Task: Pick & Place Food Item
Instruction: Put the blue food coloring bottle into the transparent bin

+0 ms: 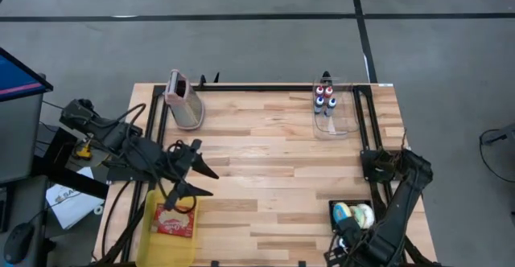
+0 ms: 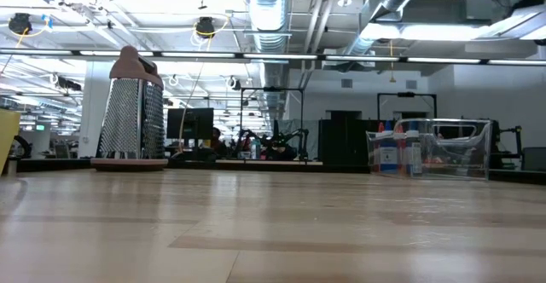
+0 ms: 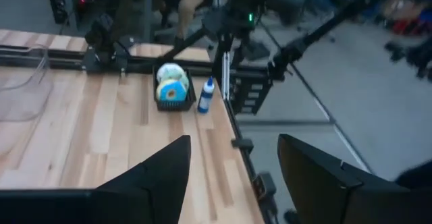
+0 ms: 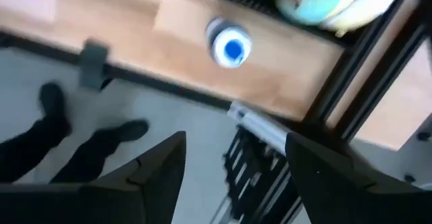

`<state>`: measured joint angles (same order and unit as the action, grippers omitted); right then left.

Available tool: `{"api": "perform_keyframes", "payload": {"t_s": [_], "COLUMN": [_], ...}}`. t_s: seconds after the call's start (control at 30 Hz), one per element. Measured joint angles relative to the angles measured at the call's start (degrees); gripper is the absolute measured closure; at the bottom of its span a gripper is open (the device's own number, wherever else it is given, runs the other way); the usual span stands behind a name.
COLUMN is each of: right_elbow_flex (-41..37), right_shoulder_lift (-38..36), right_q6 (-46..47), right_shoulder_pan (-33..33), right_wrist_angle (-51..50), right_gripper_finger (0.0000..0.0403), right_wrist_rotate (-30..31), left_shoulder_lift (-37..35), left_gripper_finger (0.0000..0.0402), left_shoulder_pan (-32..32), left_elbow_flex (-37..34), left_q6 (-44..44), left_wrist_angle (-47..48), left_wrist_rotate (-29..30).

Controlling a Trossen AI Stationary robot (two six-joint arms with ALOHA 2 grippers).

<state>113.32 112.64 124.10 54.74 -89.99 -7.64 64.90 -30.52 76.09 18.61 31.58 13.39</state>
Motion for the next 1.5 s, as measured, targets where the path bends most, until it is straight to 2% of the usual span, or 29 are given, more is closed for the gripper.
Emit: {"api": "perform_keyframes", "payload": {"t_s": [0.13, 0.33, 0.6, 0.97, 1.3, 1.5], "right_elbow_flex": [-4.21, -10.32, -16.65, -18.34, -18.35, -21.69], "right_shoulder_lift": [0.0, -0.02, -0.26, -0.28, -0.28, -0.28], "right_q6": [-1.28, -5.78, -9.49, -12.06, -14.82, -15.61], "right_shoulder_pan": [0.37, 0.37, 0.74, 1.05, 0.76, 0.75], "right_wrist_angle": [0.23, 2.82, 11.12, 11.84, 11.9, 17.24], "right_gripper_finger": [0.0158, 0.0159, 0.0159, 0.0161, 0.0194, 0.0186], "right_wrist_rotate": [0.24, 1.58, 1.75, 4.92, 6.39, 6.18], "left_shoulder_lift": [0.01, 0.0, 0.0, 0.0, 0.0, 0.0], "left_gripper_finger": [0.0183, 0.0183, 0.0183, 0.0183, 0.0183, 0.0183], "left_shoulder_pan": [0.06, 0.06, 0.06, 0.06, 0.06, 0.06], "left_elbow_flex": [-2.99, -3.8, -3.78, -3.78, -3.78, -3.78], "left_q6": [1.25, 1.3, 1.35, 1.35, 1.59, 1.83], "left_wrist_angle": [-4.33, -6.56, -9.05, -11.38, -12.36, -12.55], "left_wrist_rotate": [1.61, 4.9, 5.86, 6.19, 6.18, 6.17]}}
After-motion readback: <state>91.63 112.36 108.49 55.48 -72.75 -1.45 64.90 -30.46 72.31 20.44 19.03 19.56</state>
